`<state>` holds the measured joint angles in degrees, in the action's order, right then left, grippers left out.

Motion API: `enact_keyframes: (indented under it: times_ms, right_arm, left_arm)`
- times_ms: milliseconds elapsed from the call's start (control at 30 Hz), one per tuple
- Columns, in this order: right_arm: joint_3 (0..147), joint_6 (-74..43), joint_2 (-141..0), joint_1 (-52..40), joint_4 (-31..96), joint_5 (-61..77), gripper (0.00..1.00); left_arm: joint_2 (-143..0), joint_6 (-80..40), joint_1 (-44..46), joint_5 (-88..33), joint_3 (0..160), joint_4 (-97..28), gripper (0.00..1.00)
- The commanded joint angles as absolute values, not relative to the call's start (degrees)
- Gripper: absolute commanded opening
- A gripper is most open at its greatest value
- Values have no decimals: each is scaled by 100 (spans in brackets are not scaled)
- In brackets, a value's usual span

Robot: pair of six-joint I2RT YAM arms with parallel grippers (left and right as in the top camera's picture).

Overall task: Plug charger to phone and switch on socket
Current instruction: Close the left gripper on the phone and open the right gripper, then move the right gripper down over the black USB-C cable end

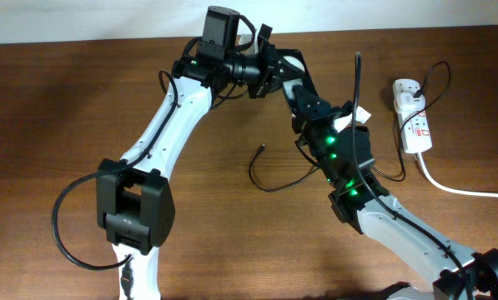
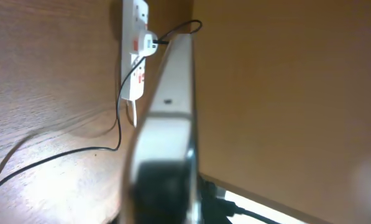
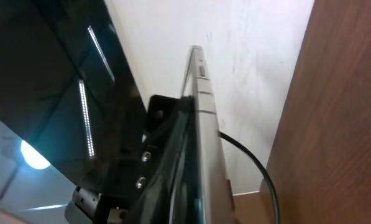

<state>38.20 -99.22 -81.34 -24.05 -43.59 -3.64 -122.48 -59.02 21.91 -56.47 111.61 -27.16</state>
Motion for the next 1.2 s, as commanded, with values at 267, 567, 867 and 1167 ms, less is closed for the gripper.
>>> enact_keyframes:
  times_ms: [267, 567, 867, 1167]
  right_arm:
    - [3988, -9649, -8106, -2477, -4217, -307, 99]
    - [3986, -8549, -8106, -2469, -1914, -191, 99]
    - [3988, -6410, -8103, -2469, -158, 296, 94]
    - [4989, -4106, -8106, -2462, 1413, 1361, 80]
  left_arm:
    - [-12245, -5787, 2073, -5308, 11170, -2705, 0]
    - [-12245, -3879, 1361, -5028, 11168, -3732, 0]
    - [-12245, -2309, 585, -5387, 11159, -4768, 0]
    - [-12245, -2130, -410, -6882, 11159, -4707, 0]
